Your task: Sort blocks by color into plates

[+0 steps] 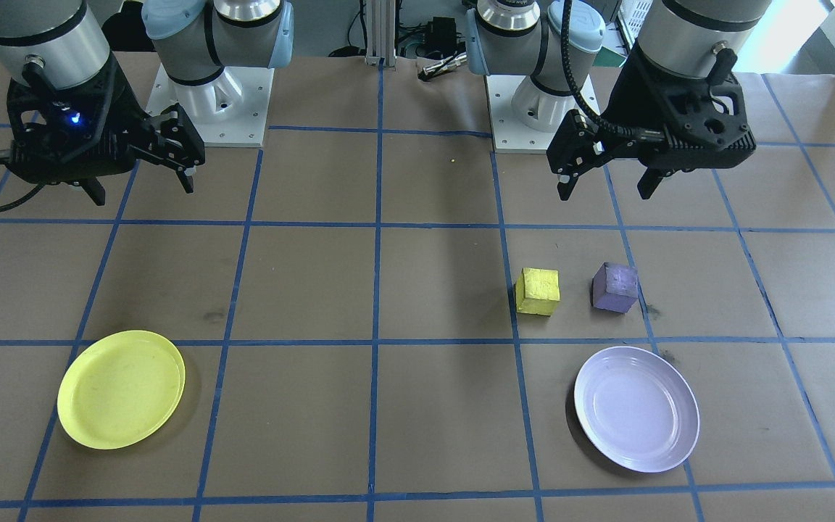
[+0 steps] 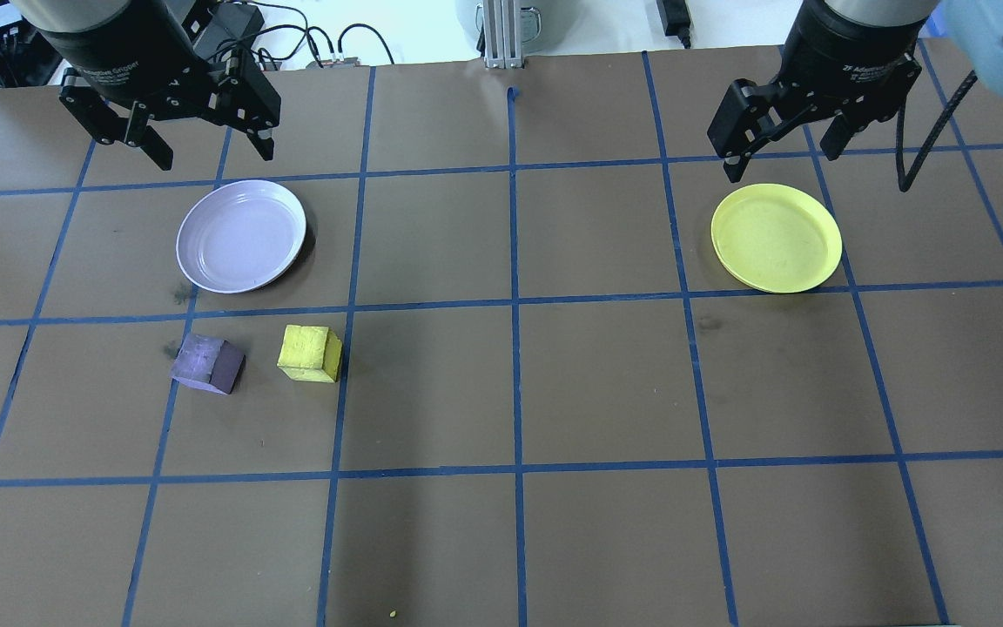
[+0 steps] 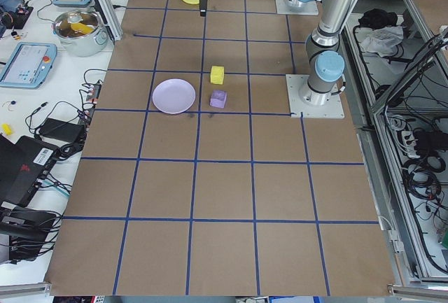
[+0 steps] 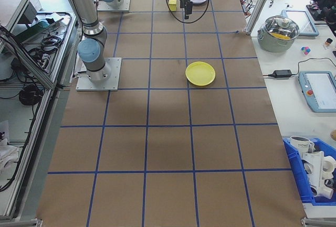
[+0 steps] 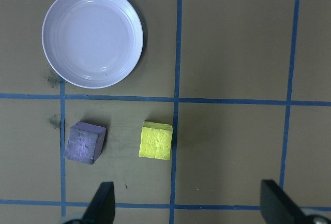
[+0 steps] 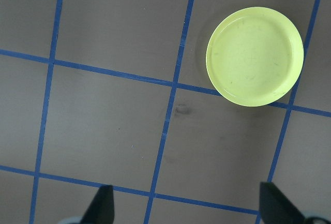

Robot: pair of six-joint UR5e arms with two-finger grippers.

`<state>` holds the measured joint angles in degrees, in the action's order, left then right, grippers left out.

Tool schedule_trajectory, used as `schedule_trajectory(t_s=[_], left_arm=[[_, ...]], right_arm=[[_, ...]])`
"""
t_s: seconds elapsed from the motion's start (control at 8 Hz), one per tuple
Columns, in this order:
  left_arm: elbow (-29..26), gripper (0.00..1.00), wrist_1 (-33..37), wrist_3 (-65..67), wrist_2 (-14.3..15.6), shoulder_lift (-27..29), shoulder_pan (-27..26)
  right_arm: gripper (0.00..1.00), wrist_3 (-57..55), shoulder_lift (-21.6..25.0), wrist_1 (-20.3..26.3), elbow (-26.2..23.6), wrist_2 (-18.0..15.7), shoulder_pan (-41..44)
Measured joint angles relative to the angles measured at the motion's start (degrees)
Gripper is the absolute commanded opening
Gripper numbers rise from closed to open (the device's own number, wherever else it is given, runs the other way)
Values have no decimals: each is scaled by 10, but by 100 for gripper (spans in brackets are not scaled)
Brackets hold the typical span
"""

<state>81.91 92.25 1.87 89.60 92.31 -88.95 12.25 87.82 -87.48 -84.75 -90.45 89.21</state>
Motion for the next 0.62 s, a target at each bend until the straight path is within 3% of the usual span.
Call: schedule_trajectory(t_s=[0.62], left_arm=[[21,100,-5,-46,15,2,23]], right_arm=[[100,-1,5,-4,-12,-3,0]])
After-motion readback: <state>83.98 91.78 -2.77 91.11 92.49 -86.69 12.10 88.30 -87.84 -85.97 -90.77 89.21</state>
